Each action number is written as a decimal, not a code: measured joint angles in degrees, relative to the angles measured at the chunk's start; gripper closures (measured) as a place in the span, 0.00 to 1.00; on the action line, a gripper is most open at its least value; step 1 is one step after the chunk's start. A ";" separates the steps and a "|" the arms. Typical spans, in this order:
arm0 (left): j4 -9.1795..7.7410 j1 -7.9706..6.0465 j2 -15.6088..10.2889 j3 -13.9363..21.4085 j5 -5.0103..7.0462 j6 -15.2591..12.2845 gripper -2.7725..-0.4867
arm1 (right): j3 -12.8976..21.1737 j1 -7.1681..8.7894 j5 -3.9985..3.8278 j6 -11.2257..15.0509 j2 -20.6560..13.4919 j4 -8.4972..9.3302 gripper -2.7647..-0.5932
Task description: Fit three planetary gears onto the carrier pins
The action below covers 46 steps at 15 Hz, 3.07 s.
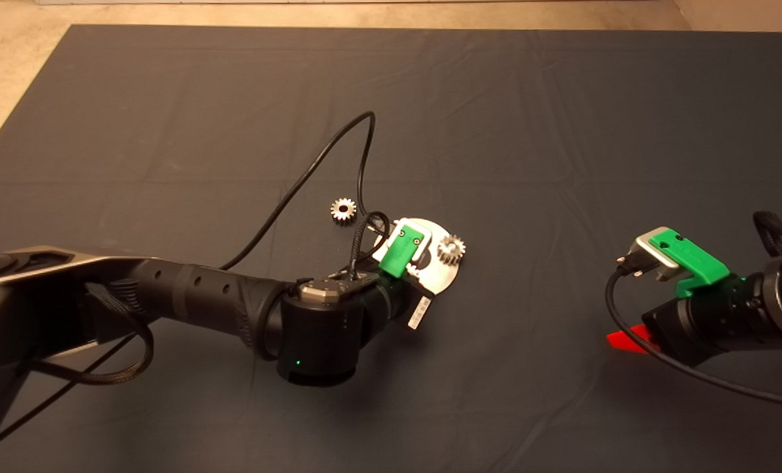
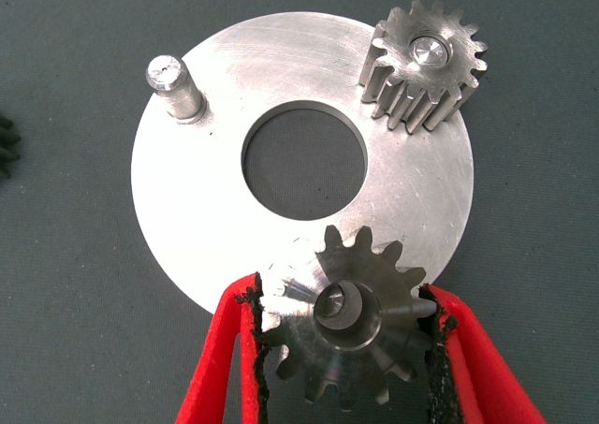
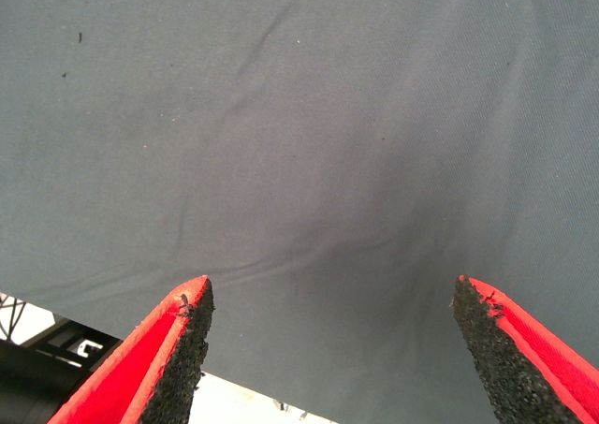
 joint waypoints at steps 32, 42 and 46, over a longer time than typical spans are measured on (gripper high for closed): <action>-9.48 -1.99 1.58 0.99 0.20 7.28 0.90 | 0.00 1.12 -0.01 -0.41 -0.34 0.11 0.40; -12.29 -5.40 1.27 1.16 0.49 7.27 0.90 | 0.00 1.12 0.02 -1.34 -1.74 0.13 0.40; -12.48 -6.07 1.27 1.18 0.47 7.22 0.90 | 0.00 1.12 0.00 -1.76 -2.23 0.13 0.40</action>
